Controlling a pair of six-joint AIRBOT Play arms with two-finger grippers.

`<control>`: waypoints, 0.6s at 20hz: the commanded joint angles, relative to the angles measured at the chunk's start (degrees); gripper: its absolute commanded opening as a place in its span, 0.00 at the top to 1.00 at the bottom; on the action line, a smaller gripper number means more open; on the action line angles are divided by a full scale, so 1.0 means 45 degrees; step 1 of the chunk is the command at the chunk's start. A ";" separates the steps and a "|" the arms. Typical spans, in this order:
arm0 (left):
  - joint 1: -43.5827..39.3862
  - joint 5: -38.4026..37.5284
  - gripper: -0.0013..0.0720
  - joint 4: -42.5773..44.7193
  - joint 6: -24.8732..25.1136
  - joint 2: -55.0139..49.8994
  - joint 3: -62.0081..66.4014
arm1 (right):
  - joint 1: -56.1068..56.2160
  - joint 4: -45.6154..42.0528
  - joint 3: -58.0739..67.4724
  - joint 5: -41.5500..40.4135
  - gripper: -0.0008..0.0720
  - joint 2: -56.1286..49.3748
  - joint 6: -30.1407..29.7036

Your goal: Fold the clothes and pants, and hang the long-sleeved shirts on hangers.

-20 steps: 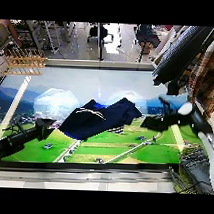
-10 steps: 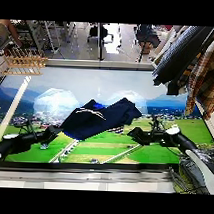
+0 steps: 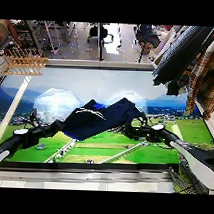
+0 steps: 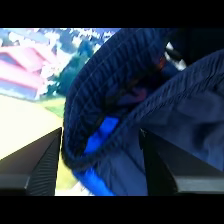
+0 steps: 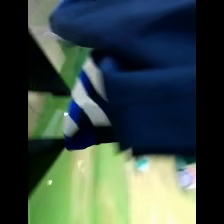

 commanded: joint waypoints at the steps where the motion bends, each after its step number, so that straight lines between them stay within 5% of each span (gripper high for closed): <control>1: -0.0223 0.0442 0.43 -0.0986 0.0000 -0.0330 0.0107 | 0.0248 0.0087 0.0631 -0.0374 0.90 -0.0622 0.0219; 2: -0.0291 0.0214 0.83 -0.1268 0.0005 -0.0495 0.0107 | 0.0219 0.0010 0.0631 -0.0233 0.95 -0.0578 0.0219; 3: -0.0398 0.0015 0.96 -0.1525 0.0010 -0.0651 0.0107 | 0.0223 0.0005 0.0631 0.0063 0.97 -0.0500 0.0204; 8: -0.0209 -0.1826 0.97 -0.1676 0.0010 -0.0520 0.0112 | 0.0219 -0.1428 0.0631 0.2103 0.97 0.0792 0.0588; 12: 0.1826 -0.4828 0.97 -0.1821 -0.0010 0.1370 0.0185 | 0.0214 -0.7077 0.0636 0.5867 0.97 0.4211 0.2914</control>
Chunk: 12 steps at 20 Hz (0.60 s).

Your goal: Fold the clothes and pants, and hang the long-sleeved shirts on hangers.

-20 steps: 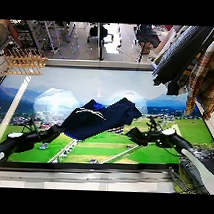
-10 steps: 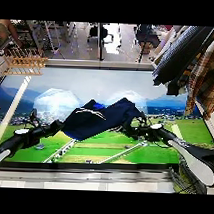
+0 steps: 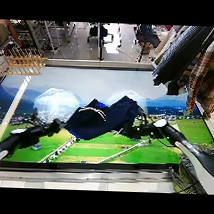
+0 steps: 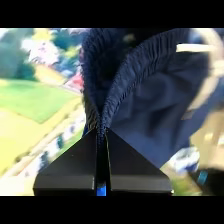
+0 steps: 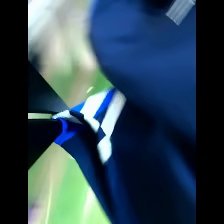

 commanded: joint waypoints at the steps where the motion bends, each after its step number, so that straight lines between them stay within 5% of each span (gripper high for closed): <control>1: 0.1836 -0.2803 0.97 -0.0568 -0.0189 0.1778 0.0160 | 0.0005 -0.4891 0.0097 0.4075 0.97 0.3075 0.2059; 3: 0.3104 -0.3905 0.97 -0.1894 -0.0617 0.3215 0.0491 | 0.0005 -0.6387 0.0899 0.6688 0.97 0.5362 0.2871; 5: 0.3944 -0.4949 0.97 -0.3521 -0.1185 0.4498 0.1141 | 0.0005 -0.6921 0.2652 0.7461 0.97 0.7611 0.3653; 12: 0.3594 -0.7451 0.97 -0.9802 -0.2278 0.6470 0.4872 | 0.0010 -0.6975 1.0486 0.1724 0.97 1.0875 0.4469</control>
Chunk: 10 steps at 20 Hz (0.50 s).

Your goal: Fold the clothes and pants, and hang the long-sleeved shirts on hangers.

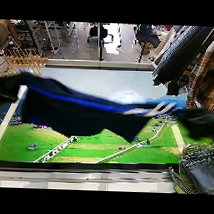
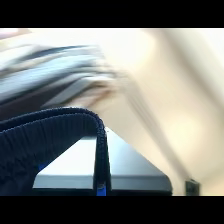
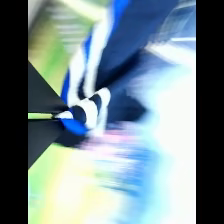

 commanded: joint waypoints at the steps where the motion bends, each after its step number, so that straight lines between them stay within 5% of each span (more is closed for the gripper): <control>1: -0.0024 -0.1005 0.97 -0.3400 -0.0665 0.1248 0.1875 | 0.0010 -0.0010 0.3240 -0.3371 0.97 0.0933 0.0243; 7: -0.0024 0.0481 0.97 -0.3580 -0.0661 0.3011 0.3366 | 0.0010 -0.0529 0.4459 -0.6295 0.97 0.0185 -0.1239; 10: -0.0214 0.2433 0.97 0.1185 -0.0855 0.3016 0.3366 | 0.0010 -0.2098 0.4454 -0.5814 0.97 -0.1253 -0.1166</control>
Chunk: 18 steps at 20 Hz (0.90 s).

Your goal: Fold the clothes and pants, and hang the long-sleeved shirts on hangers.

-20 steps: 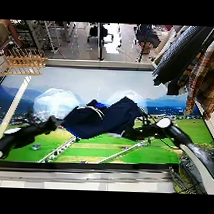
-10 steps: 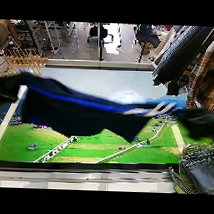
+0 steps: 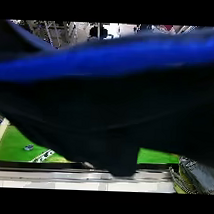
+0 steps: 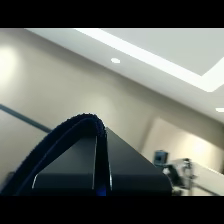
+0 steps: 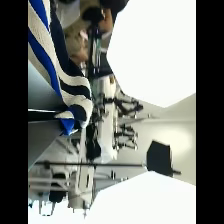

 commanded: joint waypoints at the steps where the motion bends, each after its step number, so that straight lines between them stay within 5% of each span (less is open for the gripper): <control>1: -0.0437 0.2089 0.97 0.5260 -0.0797 -0.0073 0.0199 | 0.0000 -0.1549 0.0238 0.0262 0.97 -0.1705 -0.0151; 6: -0.4051 0.4235 0.97 1.1006 -0.1404 -0.4114 -0.1273 | 0.0010 -0.1433 -0.1360 0.2356 0.97 -0.6955 0.0175; 10: -0.5071 0.8733 0.97 1.0282 -0.1452 -1.0035 -0.1433 | 0.0000 -0.1957 -0.2735 0.0160 0.97 -1.1570 0.0738; 14: -0.4260 0.5775 0.97 0.7762 -0.1462 -1.4615 0.1341 | 0.0000 -0.1885 -0.2161 -0.0379 0.97 -1.3362 0.1054; 18: -0.3220 0.2613 0.97 0.8106 -0.1603 -1.5106 0.2939 | 0.0000 -0.1914 -0.1501 0.2895 0.97 -1.2381 0.0831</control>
